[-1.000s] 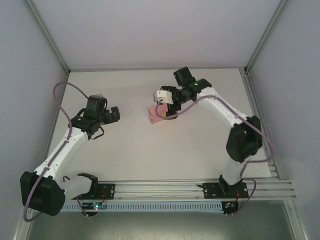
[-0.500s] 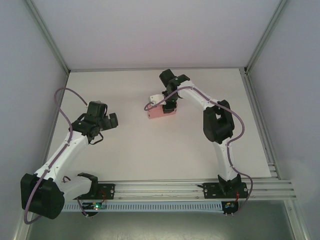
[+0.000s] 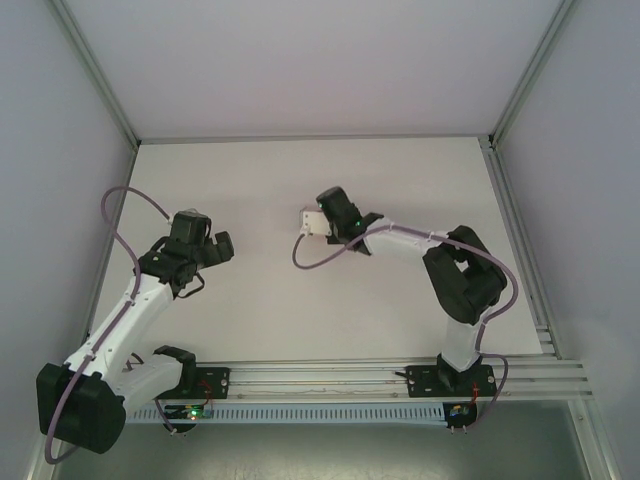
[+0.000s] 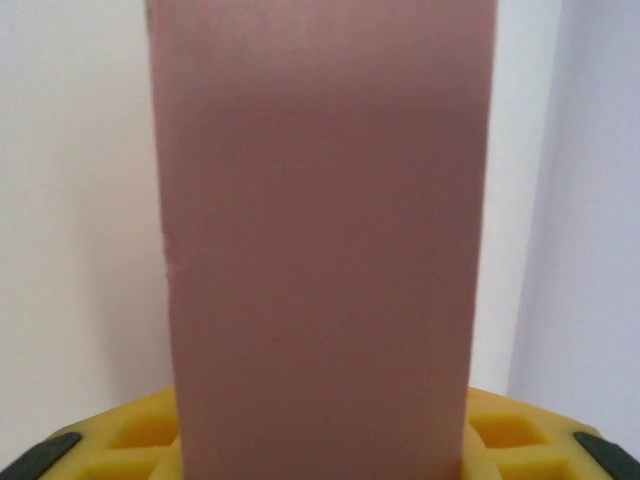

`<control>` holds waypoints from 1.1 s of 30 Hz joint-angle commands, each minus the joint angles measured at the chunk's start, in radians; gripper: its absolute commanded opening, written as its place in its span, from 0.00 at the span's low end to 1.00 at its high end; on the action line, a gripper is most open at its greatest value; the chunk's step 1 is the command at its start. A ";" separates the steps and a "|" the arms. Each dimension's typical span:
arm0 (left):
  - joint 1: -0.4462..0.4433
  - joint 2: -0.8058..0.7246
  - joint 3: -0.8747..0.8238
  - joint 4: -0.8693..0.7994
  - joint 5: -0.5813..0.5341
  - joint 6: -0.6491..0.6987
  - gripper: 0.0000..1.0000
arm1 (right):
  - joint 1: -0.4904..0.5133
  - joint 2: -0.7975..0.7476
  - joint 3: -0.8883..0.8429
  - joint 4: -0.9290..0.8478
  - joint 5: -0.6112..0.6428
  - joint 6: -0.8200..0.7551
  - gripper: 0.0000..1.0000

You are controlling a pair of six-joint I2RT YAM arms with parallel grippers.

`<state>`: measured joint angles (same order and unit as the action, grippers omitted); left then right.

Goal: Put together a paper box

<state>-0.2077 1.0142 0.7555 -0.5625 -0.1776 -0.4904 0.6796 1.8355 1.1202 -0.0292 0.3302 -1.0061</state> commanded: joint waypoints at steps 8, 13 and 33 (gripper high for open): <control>0.011 -0.053 -0.039 0.056 -0.015 -0.007 1.00 | 0.087 -0.267 -0.348 0.137 -0.064 0.097 0.82; 0.011 -0.062 -0.046 0.072 -0.015 0.012 1.00 | 0.095 -0.421 -0.358 -0.034 -0.111 0.152 0.98; 0.094 0.240 -0.280 1.041 -0.088 0.469 1.00 | -0.579 -0.633 -0.722 0.719 -0.214 1.030 0.98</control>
<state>-0.1444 1.2106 0.5289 0.1497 -0.2897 -0.1276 0.1162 1.1290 0.5171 0.3691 0.1257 -0.0929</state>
